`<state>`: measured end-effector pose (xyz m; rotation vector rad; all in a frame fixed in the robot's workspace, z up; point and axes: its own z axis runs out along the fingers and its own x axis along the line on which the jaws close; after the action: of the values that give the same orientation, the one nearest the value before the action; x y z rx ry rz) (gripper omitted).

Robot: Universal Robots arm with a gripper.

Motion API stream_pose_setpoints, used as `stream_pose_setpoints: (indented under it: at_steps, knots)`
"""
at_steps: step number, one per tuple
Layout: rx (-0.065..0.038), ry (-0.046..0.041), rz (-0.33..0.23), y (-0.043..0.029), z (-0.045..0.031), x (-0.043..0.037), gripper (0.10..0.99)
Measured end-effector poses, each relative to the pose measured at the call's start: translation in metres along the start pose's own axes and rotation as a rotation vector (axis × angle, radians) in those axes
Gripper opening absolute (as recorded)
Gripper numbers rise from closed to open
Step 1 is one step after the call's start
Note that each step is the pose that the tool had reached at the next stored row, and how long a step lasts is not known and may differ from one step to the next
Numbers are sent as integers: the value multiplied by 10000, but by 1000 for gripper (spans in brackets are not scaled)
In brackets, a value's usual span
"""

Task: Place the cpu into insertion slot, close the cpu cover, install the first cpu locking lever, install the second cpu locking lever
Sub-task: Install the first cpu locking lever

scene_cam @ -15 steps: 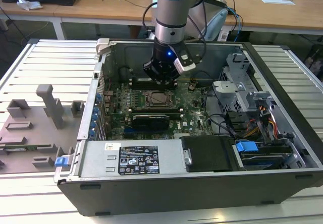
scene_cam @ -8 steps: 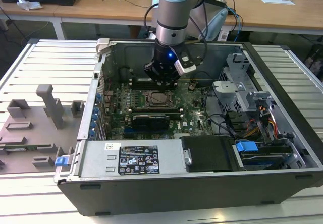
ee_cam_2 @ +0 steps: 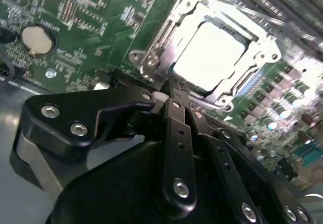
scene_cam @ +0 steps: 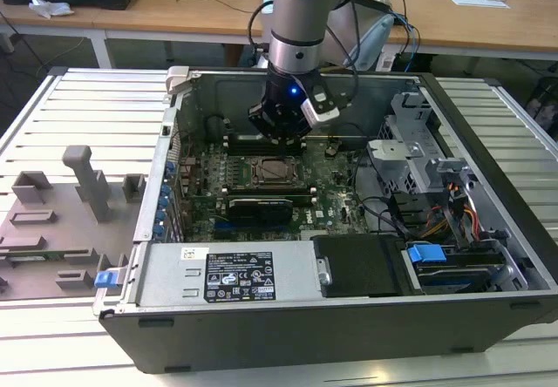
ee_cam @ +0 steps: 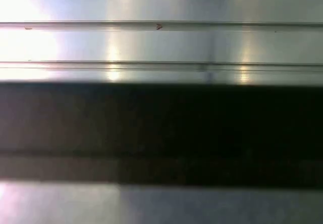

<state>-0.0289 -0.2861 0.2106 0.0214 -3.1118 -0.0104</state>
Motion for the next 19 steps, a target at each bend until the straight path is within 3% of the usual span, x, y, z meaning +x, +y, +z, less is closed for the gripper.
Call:
stream_pose_setpoints:
  at_steps: [3, 5, 15, 17, 19]
  knots:
    - [-29, -1, -2, -356, 0, 76, 106]
    - [-29, -1, -1, -356, -63, 79, 106]
    - [-28, -1, -1, -353, -525, 92, 106]
    - [-29, -1, -1, -352, -573, 93, 106]
    - [-35, -3, -2, -352, -573, 93, 106]
